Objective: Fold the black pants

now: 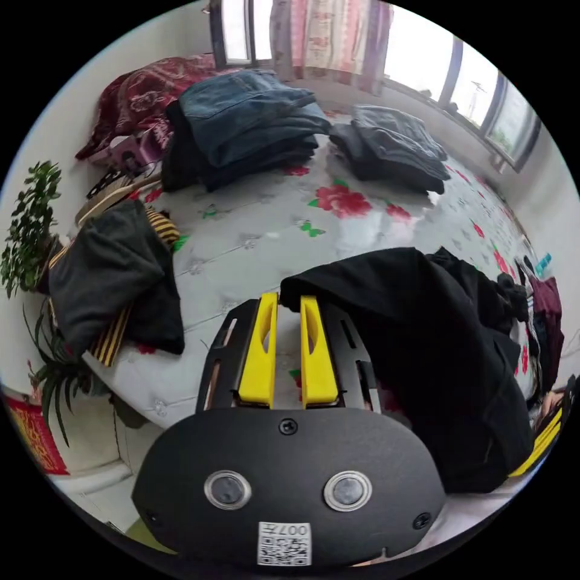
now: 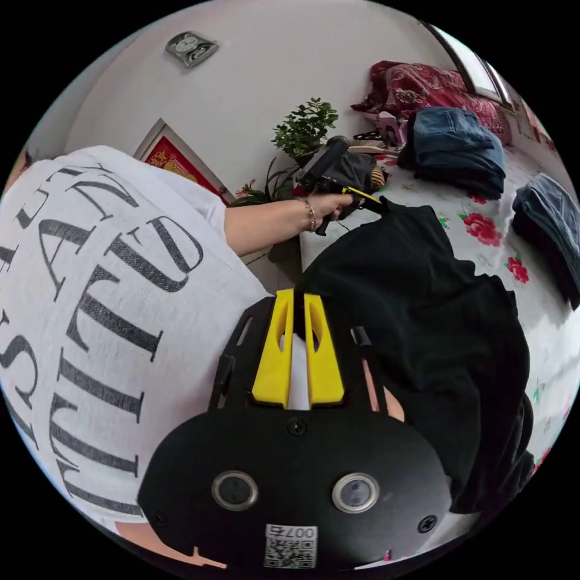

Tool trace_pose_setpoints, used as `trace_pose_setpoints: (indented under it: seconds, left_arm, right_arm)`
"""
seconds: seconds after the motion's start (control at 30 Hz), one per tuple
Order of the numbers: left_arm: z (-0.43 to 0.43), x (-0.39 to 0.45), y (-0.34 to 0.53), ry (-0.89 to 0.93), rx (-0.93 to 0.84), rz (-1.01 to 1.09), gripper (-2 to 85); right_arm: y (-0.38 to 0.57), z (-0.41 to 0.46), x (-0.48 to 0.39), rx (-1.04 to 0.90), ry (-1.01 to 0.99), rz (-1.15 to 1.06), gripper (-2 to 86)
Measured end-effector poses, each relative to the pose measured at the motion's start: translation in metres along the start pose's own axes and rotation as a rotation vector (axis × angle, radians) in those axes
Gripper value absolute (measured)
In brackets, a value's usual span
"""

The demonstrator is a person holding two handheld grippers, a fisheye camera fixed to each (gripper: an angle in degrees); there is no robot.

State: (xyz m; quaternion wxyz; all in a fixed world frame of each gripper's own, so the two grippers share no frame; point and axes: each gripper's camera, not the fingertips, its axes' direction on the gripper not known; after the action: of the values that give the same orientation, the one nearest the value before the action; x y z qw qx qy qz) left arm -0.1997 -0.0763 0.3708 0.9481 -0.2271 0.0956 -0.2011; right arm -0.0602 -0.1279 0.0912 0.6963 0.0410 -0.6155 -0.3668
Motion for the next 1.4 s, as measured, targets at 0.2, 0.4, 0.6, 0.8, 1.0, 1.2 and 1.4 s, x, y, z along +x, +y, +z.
trace_pose_setpoints:
  seconds: [0.2, 0.4, 0.6, 0.8, 1.0, 1.2, 1.4]
  left_arm:
    - [-0.049, -0.046, 0.072, 0.046, 0.052, -0.145, 6.9]
    - [-0.053, 0.007, 0.141, 0.252, -0.130, 0.024, 12.0]
    - [-0.046, 0.063, 0.167, 0.247, -0.219, 0.110, 11.2]
    - [-0.030, 0.124, 0.134, 0.019, -0.341, 0.248, 3.7]
    - [-0.056, 0.105, 0.066, 0.184, -0.258, 0.079, -0.7]
    - [-0.153, 0.076, 0.061, 0.069, -0.158, 0.234, -0.9]
    - [-0.143, 0.001, 0.118, 0.113, -0.190, -0.082, -1.0]
  right_arm:
    - [0.071, -0.054, 0.065, 0.123, 0.125, 0.333, 4.2]
    - [0.244, -0.170, 0.137, 0.448, 0.397, 0.993, 6.0]
    - [0.353, -0.218, 0.188, 0.554, 0.488, 1.315, 7.1]
    - [0.358, -0.204, 0.232, 0.595, 0.393, 1.385, 5.6]
    - [0.346, -0.230, 0.229, 0.681, 0.304, 1.339, 0.6]
    - [0.290, -0.282, 0.096, 0.740, 0.393, 0.923, 0.2]
    - [0.298, -0.205, 0.050, 0.414, 0.521, 1.156, 3.8]
